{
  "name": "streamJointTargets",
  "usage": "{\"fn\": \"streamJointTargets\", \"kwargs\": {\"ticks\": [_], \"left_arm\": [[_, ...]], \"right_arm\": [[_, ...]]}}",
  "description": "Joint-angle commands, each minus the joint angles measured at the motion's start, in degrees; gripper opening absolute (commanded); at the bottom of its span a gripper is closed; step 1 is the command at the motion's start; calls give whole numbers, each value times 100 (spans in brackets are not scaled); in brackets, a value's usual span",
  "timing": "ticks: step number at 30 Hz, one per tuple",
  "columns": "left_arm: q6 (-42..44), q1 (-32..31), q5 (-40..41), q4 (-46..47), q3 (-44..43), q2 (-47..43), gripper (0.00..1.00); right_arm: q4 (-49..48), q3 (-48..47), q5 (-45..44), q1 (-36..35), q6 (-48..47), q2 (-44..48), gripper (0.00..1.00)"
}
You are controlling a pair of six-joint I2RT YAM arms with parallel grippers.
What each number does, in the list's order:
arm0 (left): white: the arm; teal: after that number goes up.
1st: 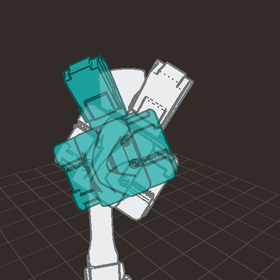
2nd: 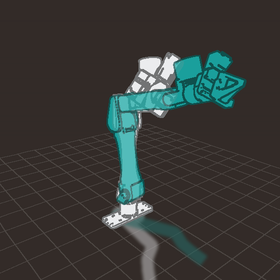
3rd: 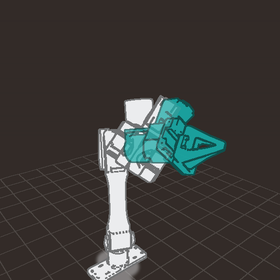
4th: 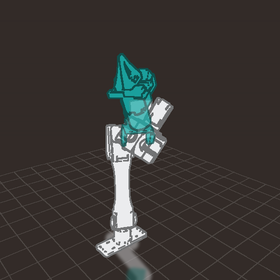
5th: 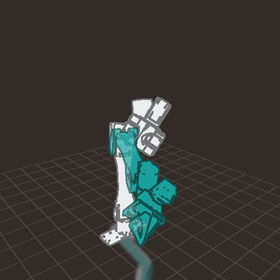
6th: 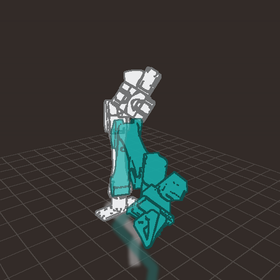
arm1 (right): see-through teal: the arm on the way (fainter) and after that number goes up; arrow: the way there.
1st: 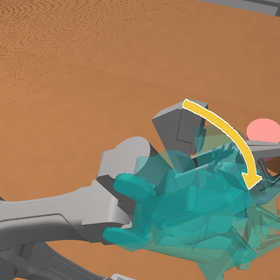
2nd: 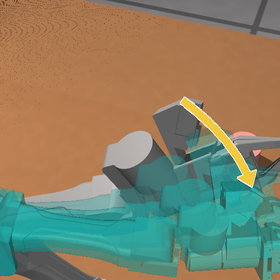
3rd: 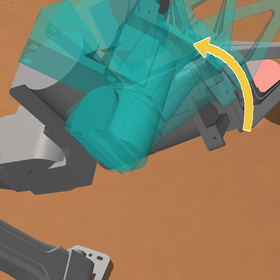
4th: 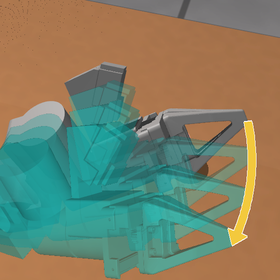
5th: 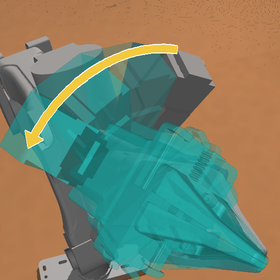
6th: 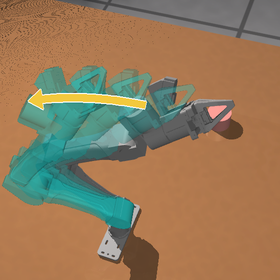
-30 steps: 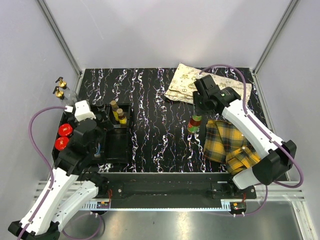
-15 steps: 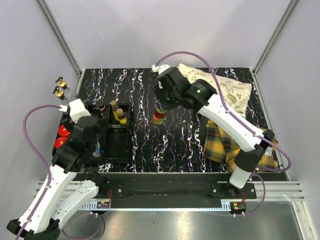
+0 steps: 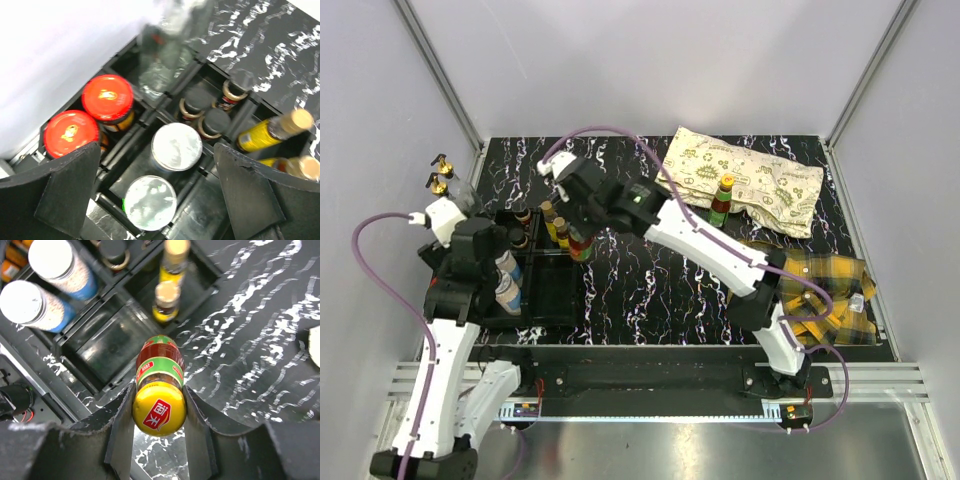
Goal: Organize the condiment bottles
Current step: Place the bottle in the storage box.
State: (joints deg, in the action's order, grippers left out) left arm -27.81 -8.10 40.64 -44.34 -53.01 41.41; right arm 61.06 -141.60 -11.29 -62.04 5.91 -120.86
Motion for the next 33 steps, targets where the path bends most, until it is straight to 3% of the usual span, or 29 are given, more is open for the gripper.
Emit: {"fn": "streamJointTargets", "kwargs": {"ticks": [1, 4, 10, 33], "left_arm": [[241, 807, -618, 154, 90, -265, 99], [207, 1449, -830, 110, 107, -335, 99], [-312, 1952, -1128, -242, 1, -309, 99], [-690, 2049, -1260, -585, -139, -1135, 99]], "right_arm": [[-840, -412, 74, -343, -143, -113, 0], [-981, -491, 83, -501, -169, -376, 0], [-1166, -606, -40, -730, -301, -746, 0], [-1711, -1291, -251, -810, -943, -2003, 0]]}}
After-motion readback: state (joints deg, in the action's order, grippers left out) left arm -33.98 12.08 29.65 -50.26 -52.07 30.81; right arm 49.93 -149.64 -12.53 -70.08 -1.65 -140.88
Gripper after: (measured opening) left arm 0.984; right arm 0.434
